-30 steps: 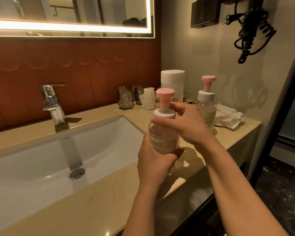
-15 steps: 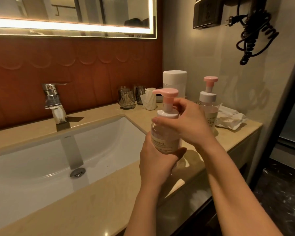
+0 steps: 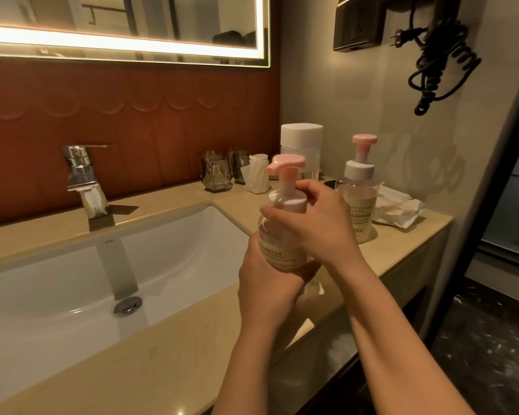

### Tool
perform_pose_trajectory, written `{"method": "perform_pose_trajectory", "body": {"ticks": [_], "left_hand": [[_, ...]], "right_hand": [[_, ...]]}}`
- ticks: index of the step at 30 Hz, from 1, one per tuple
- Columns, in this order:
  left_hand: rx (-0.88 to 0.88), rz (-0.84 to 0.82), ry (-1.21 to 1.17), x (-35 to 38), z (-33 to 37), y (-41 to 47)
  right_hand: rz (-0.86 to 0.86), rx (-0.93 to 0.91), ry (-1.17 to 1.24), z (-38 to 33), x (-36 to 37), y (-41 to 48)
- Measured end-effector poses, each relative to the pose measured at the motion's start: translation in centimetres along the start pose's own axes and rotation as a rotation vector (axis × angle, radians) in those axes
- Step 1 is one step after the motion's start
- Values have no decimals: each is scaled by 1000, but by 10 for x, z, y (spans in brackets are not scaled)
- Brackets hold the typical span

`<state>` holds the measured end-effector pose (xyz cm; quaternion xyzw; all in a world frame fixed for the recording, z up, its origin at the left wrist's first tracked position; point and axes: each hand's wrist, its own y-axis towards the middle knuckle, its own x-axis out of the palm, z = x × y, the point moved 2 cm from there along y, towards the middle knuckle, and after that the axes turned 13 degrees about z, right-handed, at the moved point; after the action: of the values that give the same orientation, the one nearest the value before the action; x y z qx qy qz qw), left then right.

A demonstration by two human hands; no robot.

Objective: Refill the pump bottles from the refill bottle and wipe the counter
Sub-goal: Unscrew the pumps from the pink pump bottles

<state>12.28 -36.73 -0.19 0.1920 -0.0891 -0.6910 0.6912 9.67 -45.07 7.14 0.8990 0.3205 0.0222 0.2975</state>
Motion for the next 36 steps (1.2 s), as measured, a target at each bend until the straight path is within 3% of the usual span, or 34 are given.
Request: {"method": "perform_pose_trajectory", "body": {"ticks": [6,10,13,18,23,28,31,36], "left_hand": [[16,8,32,2,1,1],[-1,13,32,2,0,1],[-5,11,30,1,-1,1],[24,-10,6,1,-4,-1],[1,-8,10,2,-4,1],[-14,10,9,3,-4,2],[-12,4,17,3,-5,2],[-5,-17,-29,0,-5,1]], "right_hand": [[-289,40,119,-3,-2,3],[-87,-31,-110,-2,5,2],[20,-25,-46,-2,1,-1],[-153,76,237,8,-9,4],[-303,133,265,8,-5,5],[-58,39,5,6,6,-5],[111,0,-1,4,5,-9],[-20,130,156,8,-5,-3]]}}
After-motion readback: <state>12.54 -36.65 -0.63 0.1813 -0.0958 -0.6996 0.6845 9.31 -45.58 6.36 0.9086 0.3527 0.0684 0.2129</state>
